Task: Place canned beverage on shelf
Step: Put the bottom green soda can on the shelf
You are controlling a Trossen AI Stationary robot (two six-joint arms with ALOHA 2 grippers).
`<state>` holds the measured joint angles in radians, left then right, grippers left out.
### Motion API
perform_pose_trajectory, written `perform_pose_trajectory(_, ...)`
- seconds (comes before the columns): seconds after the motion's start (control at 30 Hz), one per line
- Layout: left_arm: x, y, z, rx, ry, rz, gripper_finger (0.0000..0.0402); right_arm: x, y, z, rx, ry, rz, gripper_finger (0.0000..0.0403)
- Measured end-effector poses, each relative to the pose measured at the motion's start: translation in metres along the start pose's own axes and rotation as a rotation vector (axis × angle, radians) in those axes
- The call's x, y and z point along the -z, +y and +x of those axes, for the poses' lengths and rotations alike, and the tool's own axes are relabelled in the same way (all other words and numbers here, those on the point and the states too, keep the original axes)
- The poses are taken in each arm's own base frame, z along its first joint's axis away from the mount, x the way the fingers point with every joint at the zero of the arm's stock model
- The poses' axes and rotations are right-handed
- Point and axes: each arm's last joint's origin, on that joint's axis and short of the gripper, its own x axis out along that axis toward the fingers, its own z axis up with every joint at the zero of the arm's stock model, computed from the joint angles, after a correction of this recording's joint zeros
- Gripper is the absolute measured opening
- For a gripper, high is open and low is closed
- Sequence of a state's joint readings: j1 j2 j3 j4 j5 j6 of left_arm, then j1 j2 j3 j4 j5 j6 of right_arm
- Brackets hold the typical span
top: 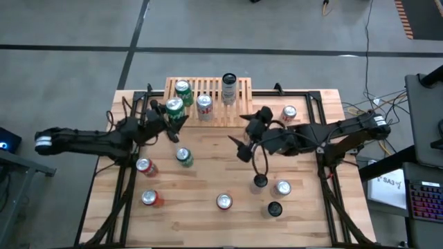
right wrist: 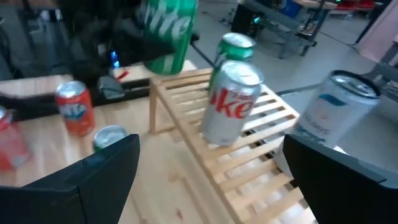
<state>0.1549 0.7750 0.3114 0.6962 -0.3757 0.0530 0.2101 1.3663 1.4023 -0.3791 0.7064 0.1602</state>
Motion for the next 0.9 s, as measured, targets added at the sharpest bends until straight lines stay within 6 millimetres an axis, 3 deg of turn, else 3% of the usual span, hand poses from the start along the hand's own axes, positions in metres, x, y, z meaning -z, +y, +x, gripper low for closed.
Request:
perform_pose_trajectory(0.3,0.033,0.014,-0.002,-0.003,0.017,-0.078,0.0274,0.003,-0.01,0.002,0.022,-0.033,0.036,0.0384)
perform_pose_trajectory(0.47,0.031,0.014,-0.001,-0.016,-0.083,-0.108,0.0274,0.005,-0.008,0.005,0.023,-0.025,0.03,0.0384)
perform_pose_trajectory(0.57,0.042,0.014,0.002,-0.026,-0.025,-0.091,0.0274,0.009,-0.008,0.006,0.025,-0.017,0.023,0.0384)
perform_pose_trajectory(0.9,0.05,0.012,0.007,-0.035,0.003,-0.074,0.0274,0.011,-0.008,0.007,0.025,-0.014,0.027,0.0384)
